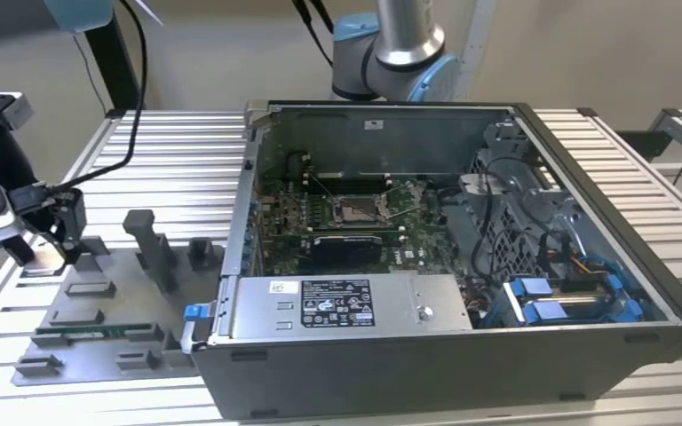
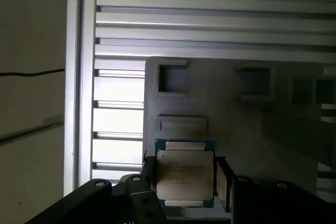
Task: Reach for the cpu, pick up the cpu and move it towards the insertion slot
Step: 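Pick up the cpu and move it towards the insertion slot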
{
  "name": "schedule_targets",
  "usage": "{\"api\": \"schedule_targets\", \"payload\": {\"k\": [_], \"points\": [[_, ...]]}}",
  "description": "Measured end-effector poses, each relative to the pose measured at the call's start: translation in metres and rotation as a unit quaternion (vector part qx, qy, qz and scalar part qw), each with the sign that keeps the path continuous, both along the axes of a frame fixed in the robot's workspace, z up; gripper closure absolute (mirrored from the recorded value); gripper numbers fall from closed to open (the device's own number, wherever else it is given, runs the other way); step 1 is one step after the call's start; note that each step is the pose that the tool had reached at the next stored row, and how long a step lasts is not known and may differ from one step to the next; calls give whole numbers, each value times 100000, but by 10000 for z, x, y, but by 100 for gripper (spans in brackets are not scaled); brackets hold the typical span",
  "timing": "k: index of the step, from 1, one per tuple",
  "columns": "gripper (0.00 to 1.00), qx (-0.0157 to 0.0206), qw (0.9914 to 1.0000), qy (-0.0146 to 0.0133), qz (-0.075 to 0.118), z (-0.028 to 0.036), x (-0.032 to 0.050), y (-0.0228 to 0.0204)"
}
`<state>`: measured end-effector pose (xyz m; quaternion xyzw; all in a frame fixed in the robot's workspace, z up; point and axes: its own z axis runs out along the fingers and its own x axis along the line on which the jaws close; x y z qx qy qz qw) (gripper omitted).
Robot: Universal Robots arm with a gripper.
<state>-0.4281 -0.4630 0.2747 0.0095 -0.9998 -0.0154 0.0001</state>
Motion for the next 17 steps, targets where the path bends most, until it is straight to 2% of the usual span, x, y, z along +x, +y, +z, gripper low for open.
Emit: {"api": "schedule_targets", "payload": {"k": [10, 17], "points": [[100, 4, 100000, -6, -1, 177, 0, 0], [100, 2, 100000, 2, 0, 340, 0, 0]]}}
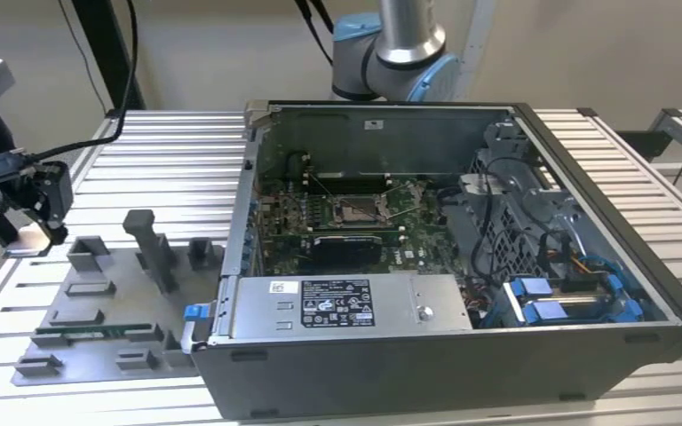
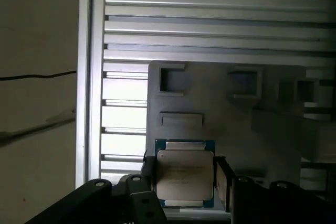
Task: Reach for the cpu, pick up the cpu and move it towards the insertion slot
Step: 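Pick up the cpu and move it towards the insertion slot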
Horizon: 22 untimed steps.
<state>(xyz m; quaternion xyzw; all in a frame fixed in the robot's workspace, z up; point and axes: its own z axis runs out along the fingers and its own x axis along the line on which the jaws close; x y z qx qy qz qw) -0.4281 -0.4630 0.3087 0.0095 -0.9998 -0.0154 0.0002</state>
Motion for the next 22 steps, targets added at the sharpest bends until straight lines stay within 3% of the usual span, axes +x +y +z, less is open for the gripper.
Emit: {"api": "schedule_targets", "payload": {"k": [14, 22], "points": [[100, -2, 100000, 0, -1, 448, 0, 0], [100, -4, 100000, 2, -1, 672, 0, 0]]}}
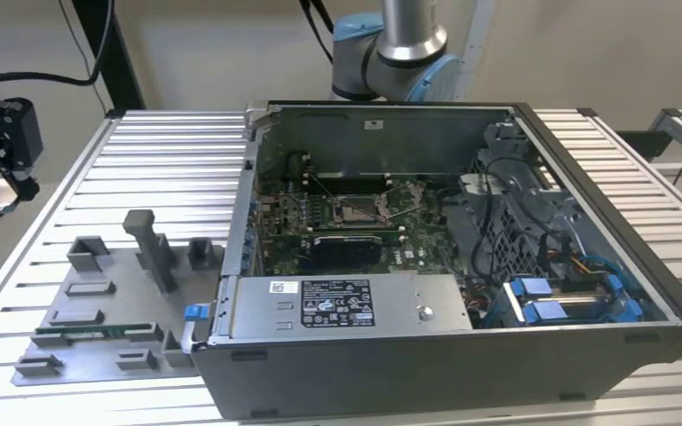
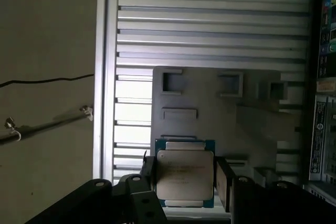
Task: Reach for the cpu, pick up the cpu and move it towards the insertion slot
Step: 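Pick up the cpu and move it towards the insertion slot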
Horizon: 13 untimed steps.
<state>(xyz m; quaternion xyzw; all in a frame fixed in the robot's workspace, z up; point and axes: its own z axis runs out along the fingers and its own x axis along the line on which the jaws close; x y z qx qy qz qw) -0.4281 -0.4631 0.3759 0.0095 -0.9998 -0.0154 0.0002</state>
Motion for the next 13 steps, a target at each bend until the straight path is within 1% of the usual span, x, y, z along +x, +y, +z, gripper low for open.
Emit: {"api": "schedule_targets", "payload": {"k": [1, 13], "points": [[100, 6, 100000, -8, 1, 10, 0, 0], [100, 7, 100000, -9, 0, 14, 5, 0]]}}
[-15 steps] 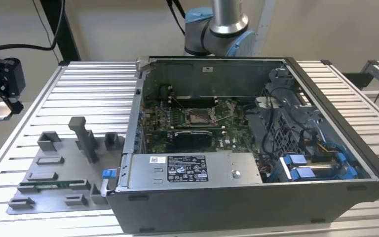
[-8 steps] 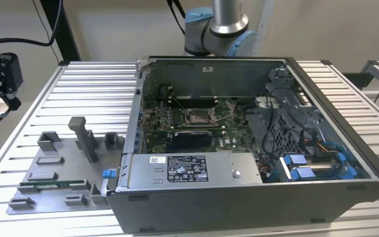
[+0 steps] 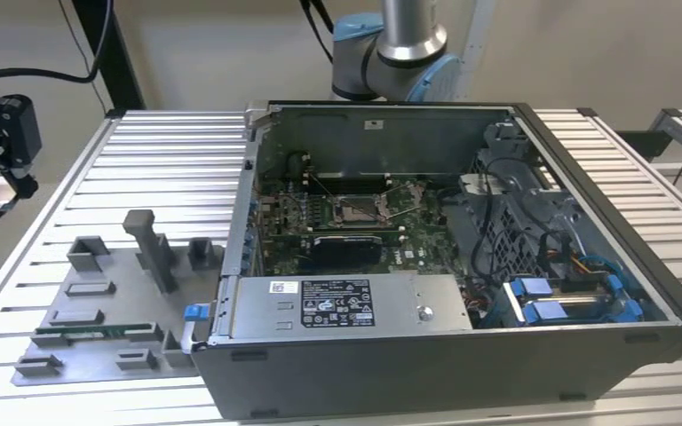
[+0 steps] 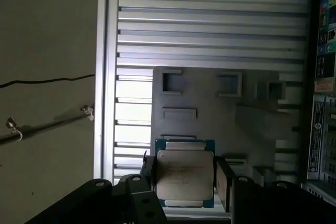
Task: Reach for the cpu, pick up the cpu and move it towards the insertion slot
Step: 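Pick up the cpu and move it towards the insertion slot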
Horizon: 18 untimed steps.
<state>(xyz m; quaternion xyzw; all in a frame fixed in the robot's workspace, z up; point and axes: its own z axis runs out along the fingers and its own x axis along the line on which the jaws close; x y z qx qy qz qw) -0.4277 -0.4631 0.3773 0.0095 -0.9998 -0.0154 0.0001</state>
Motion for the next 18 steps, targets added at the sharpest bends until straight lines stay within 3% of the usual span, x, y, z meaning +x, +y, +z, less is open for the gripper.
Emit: {"api": "schedule_targets", "payload": {"k": [5, 13, 18], "points": [[100, -4, 100000, 6, 6, 1, 36, 0], [100, -4, 100000, 21, 5, 1, 270, 0], [100, -2, 100000, 21, -1, 0, 348, 0]]}}
